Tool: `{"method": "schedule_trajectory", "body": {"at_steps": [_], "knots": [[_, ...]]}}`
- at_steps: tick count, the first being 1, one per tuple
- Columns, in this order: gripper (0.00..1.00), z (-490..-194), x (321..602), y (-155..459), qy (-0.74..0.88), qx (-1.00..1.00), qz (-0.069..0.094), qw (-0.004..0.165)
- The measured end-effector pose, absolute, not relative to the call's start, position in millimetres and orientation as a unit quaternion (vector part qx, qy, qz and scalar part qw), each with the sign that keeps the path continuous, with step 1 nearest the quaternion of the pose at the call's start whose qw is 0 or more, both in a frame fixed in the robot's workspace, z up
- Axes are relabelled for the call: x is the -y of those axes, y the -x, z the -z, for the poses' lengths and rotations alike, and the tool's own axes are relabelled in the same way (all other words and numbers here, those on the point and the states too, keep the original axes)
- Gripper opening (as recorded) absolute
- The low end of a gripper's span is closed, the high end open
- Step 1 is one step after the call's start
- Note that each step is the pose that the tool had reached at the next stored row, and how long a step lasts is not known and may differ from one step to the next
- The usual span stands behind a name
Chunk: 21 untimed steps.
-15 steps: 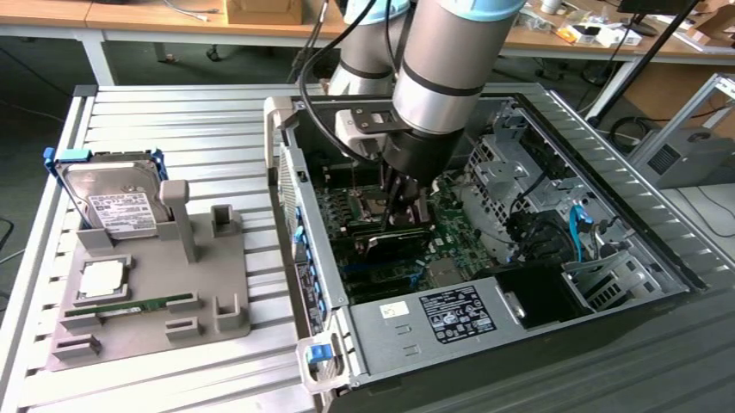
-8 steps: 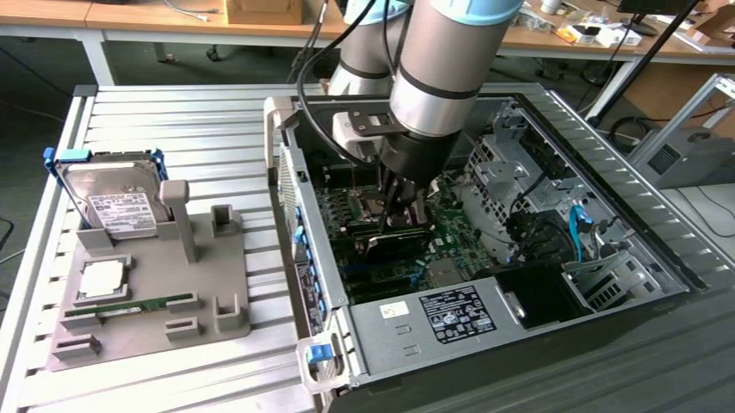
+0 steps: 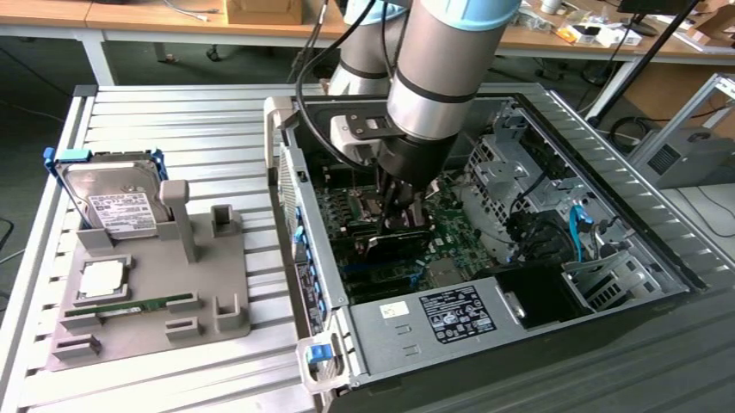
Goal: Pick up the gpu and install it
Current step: 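Press down on the gpu until it lock into place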
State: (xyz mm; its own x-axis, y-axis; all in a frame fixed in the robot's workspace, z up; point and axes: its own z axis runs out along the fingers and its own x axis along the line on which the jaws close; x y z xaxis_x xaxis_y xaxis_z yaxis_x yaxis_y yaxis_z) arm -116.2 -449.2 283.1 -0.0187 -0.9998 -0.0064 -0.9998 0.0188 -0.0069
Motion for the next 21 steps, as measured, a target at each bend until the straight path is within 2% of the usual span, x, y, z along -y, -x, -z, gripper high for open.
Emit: {"method": "schedule_trajectory", "body": {"at_steps": [21], "knots": [[0.11,-278.2,446.2,119.2,0.7,-0.714,0.0,0.005]]}}
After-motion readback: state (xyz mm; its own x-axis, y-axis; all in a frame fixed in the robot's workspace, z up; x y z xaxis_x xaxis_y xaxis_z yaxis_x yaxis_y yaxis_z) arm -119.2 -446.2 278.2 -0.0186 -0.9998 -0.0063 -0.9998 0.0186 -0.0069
